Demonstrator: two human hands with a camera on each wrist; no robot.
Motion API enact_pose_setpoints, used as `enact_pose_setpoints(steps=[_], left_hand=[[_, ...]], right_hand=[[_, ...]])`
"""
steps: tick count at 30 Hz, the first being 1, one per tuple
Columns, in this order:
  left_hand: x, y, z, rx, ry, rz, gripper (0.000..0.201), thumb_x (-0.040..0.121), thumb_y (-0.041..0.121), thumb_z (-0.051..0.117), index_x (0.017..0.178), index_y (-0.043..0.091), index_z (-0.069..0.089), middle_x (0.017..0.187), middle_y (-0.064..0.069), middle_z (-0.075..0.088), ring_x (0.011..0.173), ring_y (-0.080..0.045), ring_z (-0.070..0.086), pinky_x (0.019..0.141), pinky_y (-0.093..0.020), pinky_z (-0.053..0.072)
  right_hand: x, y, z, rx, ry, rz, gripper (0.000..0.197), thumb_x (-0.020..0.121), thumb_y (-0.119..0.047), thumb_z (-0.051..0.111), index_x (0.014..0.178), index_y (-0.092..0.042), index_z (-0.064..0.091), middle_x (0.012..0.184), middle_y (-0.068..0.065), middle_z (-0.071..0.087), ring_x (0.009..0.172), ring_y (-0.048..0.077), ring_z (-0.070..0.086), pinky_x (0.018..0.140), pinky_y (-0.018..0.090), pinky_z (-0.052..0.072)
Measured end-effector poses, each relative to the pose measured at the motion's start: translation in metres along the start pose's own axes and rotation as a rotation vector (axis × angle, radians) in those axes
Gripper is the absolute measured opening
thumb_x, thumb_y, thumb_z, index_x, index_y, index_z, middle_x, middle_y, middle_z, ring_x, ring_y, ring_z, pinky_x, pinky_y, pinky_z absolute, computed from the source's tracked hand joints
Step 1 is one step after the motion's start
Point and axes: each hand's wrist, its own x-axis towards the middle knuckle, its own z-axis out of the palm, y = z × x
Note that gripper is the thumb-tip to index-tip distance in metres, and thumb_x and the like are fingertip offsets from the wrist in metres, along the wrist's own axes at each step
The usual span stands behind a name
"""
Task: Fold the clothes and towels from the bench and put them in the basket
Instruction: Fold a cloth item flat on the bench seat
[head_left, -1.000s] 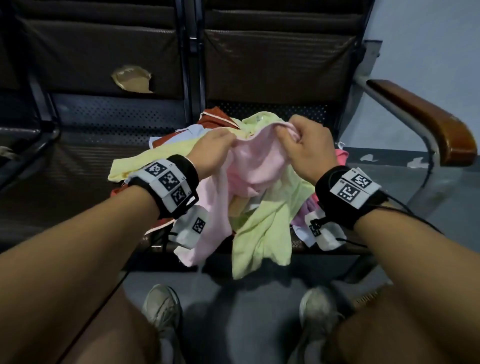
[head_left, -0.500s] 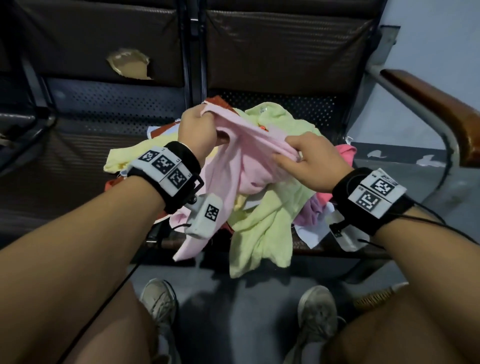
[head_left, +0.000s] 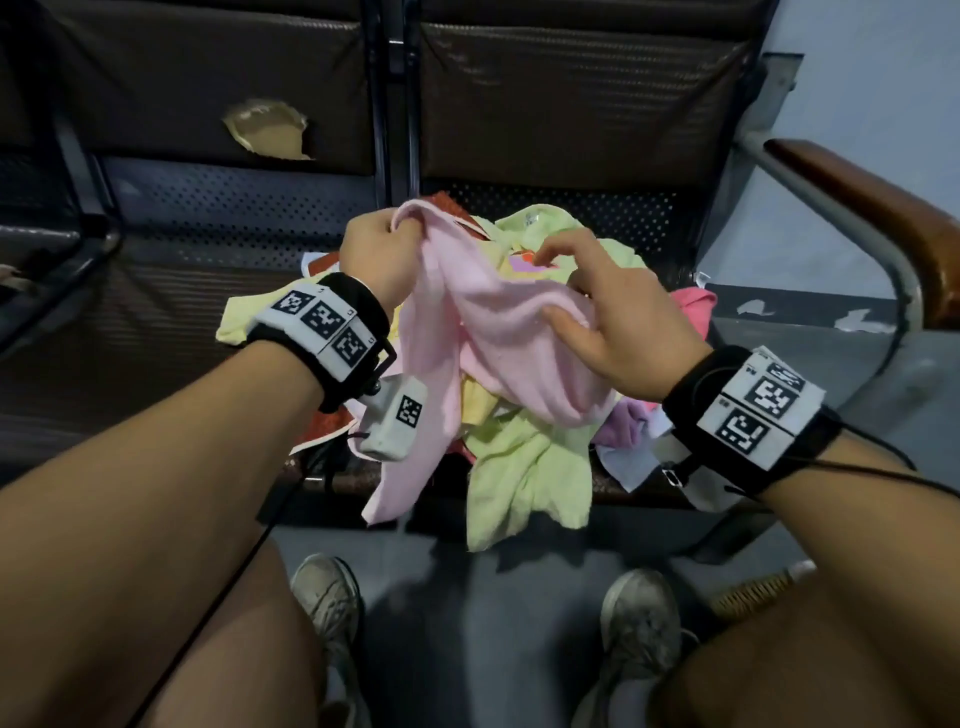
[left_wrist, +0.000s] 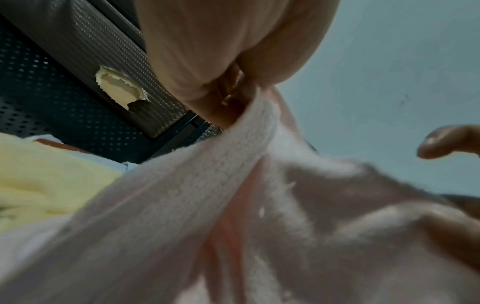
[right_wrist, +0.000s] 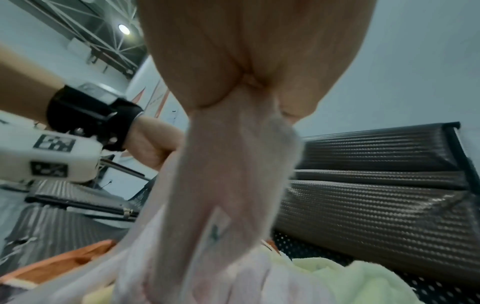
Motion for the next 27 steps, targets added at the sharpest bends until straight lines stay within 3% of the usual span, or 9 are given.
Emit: enact_pose_setpoints(steps=[2, 4, 7, 10, 12, 16, 20, 24, 27], left_hand=[[-0.007, 0.005, 0.002, -0.073, -0.062, -0.051, 0.020, 0.087, 0.006, 0.046, 0.084, 0.000, 0.065, 0.077, -0.014, 0.050, 0.070, -0.024, 0.046, 0.063, -0.036, 0.038], [-0.013, 0.012, 0.005, -0.189, -0.115, -0.126, 0.021, 0.090, 0.000, 0.047, 0.095, -0.006, 0.067, 0.080, -0.014, 0.062, 0.066, -0.025, 0.059, 0.060, -0.030, 0.050], [-0.028, 0.024, 0.013, -0.391, -0.193, -0.199, 0.017, 0.096, -0.002, 0.047, 0.096, -0.001, 0.064, 0.066, -0.005, 0.064, 0.051, -0.012, 0.061, 0.050, -0.023, 0.051], [-0.044, 0.032, 0.022, -0.484, -0.325, -0.211, 0.017, 0.098, -0.001, 0.045, 0.099, 0.001, 0.062, 0.061, -0.001, 0.063, 0.047, -0.007, 0.060, 0.053, -0.021, 0.052], [-0.050, 0.035, 0.025, -0.491, -0.386, -0.165, 0.019, 0.098, -0.002, 0.045, 0.103, 0.000, 0.063, 0.068, -0.002, 0.065, 0.052, -0.007, 0.061, 0.055, -0.020, 0.052], [-0.042, 0.032, 0.017, -0.472, -0.245, -0.088, 0.026, 0.094, -0.007, 0.050, 0.117, -0.005, 0.063, 0.097, -0.016, 0.067, 0.081, -0.020, 0.066, 0.069, -0.026, 0.058], [-0.026, 0.018, 0.004, -0.427, -0.093, -0.039, 0.023, 0.095, -0.006, 0.049, 0.102, 0.004, 0.069, 0.089, -0.011, 0.069, 0.077, -0.017, 0.068, 0.069, -0.027, 0.057], [-0.010, 0.010, -0.006, -0.369, 0.085, -0.094, 0.017, 0.098, 0.003, 0.049, 0.100, 0.011, 0.063, 0.083, -0.007, 0.064, 0.066, -0.017, 0.061, 0.055, -0.023, 0.053], [-0.008, 0.015, -0.004, -0.343, 0.081, -0.180, 0.009, 0.098, 0.012, 0.054, 0.102, 0.015, 0.061, 0.078, -0.002, 0.058, 0.059, -0.014, 0.050, 0.044, -0.020, 0.039]], right_hand=[[-0.001, -0.002, 0.007, 0.000, -0.043, -0.043, 0.027, 0.098, -0.014, 0.051, 0.125, -0.017, 0.051, 0.060, -0.007, 0.048, 0.055, 0.019, 0.050, 0.061, 0.042, 0.047], [0.001, -0.006, 0.013, -0.024, -0.140, -0.058, 0.024, 0.094, -0.012, 0.047, 0.109, -0.019, 0.064, 0.068, -0.005, 0.062, 0.063, 0.019, 0.058, 0.069, 0.041, 0.051], [0.005, -0.010, 0.029, -0.027, -0.217, 0.062, 0.032, 0.088, -0.026, 0.044, 0.088, -0.020, 0.075, 0.082, -0.003, 0.073, 0.079, 0.020, 0.065, 0.077, 0.035, 0.051], [0.010, -0.010, 0.048, -0.009, -0.177, 0.238, 0.049, 0.091, -0.056, 0.049, 0.063, -0.018, 0.061, 0.062, 0.001, 0.061, 0.064, 0.024, 0.057, 0.058, 0.034, 0.037], [0.013, -0.007, 0.057, -0.002, -0.194, 0.322, 0.056, 0.091, -0.061, 0.053, 0.054, -0.019, 0.050, 0.055, 0.001, 0.053, 0.059, 0.024, 0.053, 0.054, 0.034, 0.033], [0.010, 0.008, 0.060, -0.021, -0.376, 0.373, 0.043, 0.093, -0.030, 0.061, 0.059, -0.008, 0.048, 0.061, 0.009, 0.049, 0.064, 0.028, 0.048, 0.053, 0.035, 0.030], [0.010, 0.022, 0.047, -0.101, -0.463, 0.392, 0.036, 0.088, -0.025, 0.064, 0.058, -0.007, 0.054, 0.057, 0.007, 0.044, 0.057, 0.024, 0.043, 0.050, 0.031, 0.031], [0.017, 0.043, 0.022, -0.099, -0.165, 0.481, 0.041, 0.096, -0.019, 0.049, 0.057, -0.009, 0.046, 0.056, 0.010, 0.042, 0.055, 0.026, 0.042, 0.056, 0.033, 0.031], [0.020, 0.054, 0.007, -0.021, 0.122, 0.472, 0.032, 0.098, -0.014, 0.043, 0.074, -0.001, 0.059, 0.068, 0.012, 0.054, 0.065, 0.027, 0.048, 0.062, 0.035, 0.033]])
